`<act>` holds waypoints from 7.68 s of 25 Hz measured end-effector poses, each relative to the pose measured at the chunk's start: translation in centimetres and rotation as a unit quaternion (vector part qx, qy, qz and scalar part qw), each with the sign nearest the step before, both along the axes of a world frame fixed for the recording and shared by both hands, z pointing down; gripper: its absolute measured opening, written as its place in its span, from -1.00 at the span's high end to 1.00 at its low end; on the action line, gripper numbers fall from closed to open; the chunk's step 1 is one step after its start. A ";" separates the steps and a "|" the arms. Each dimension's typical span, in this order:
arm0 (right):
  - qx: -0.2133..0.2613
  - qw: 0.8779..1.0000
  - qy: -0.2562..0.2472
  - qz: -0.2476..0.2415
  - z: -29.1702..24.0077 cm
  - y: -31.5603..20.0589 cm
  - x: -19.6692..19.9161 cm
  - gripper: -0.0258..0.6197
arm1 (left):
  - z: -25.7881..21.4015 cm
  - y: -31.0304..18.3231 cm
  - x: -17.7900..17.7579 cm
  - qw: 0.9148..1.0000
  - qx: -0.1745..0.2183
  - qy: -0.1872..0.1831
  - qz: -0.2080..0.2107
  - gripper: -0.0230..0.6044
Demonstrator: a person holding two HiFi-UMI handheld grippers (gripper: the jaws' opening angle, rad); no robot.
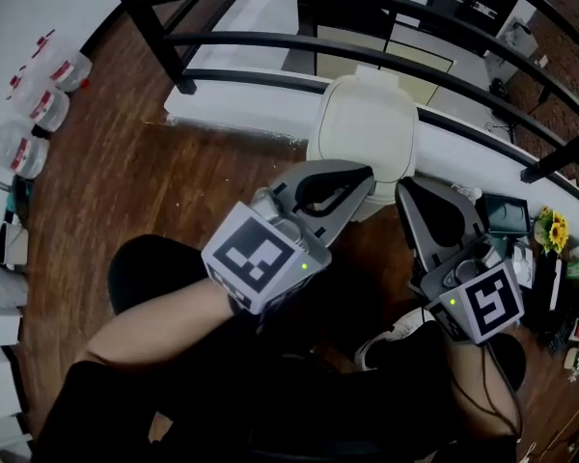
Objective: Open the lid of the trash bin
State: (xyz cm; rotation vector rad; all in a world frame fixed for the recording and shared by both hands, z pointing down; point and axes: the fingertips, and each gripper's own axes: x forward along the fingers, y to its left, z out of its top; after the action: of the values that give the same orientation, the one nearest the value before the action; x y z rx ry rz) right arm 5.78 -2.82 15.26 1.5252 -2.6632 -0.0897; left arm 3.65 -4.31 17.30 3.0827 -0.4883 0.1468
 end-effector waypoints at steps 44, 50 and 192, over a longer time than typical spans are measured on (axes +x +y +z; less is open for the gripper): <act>-0.201 0.970 0.113 -0.081 22.3 1.2 -2.6 0.85 | 29.5 2.0 2.4 0.967 -0.165 -0.188 -0.045 0.82; -0.217 0.969 0.101 -0.060 26.0 -0.1 -3.6 0.85 | 35.8 -0.5 0.9 0.949 -0.196 -0.228 -0.098 0.82; -0.388 0.906 -0.022 0.164 48.4 -3.5 6.8 0.85 | 58.9 -7.6 5.5 0.874 -0.341 -0.282 -0.201 0.80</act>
State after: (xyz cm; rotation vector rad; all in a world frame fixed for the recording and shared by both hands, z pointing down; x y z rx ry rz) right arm 12.62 -6.34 63.64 1.6096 -1.9908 0.9089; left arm 9.12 -11.95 76.22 2.1525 -0.8499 0.9803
